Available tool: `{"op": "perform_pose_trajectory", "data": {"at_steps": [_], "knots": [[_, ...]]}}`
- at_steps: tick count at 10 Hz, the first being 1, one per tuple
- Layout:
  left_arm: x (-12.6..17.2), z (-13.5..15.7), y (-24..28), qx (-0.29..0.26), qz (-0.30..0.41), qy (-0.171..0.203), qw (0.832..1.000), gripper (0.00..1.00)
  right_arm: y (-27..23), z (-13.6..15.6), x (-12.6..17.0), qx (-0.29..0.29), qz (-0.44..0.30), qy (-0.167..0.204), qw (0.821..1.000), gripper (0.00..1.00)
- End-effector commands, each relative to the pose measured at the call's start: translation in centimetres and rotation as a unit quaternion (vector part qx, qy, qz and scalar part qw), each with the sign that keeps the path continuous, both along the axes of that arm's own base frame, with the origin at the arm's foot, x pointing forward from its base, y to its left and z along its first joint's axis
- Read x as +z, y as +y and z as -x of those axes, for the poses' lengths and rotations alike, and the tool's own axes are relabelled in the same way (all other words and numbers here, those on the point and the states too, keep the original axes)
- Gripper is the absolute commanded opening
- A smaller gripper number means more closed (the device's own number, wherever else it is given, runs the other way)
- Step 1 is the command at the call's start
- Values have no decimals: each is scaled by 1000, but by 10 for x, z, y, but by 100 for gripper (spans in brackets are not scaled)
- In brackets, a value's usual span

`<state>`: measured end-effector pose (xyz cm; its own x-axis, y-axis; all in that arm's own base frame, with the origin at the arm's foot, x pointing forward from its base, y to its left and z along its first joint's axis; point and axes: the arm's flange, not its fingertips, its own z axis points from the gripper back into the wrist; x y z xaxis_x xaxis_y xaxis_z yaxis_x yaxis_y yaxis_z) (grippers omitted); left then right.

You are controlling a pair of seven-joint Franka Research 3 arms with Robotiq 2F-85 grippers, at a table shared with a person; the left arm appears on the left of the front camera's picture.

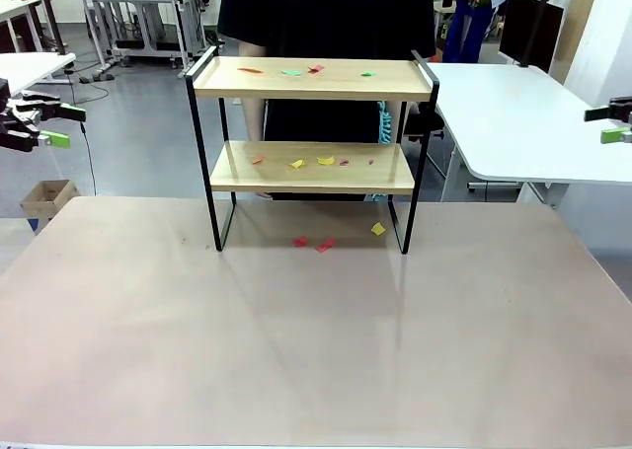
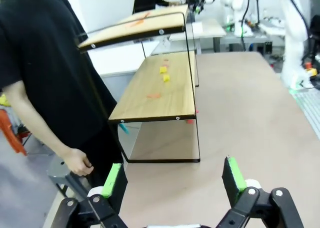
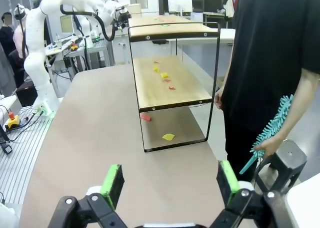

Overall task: Clean the shelf.
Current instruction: Pick up the Duster handed by the human.

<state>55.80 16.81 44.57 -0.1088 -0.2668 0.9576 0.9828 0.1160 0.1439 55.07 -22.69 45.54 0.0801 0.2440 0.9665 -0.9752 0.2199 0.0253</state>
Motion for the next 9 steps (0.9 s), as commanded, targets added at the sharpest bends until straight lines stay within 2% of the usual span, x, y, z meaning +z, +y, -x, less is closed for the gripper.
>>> {"op": "perform_pose_trajectory", "data": {"at_steps": [1,9], "knots": [[0,-15,15,-11,39,8,999,100,-14,-12,4,16,-29,-23,999,100],[-25,-41,42,-38,92,5,995,100,-40,-44,-16,21,-60,-30,998,100]]}}
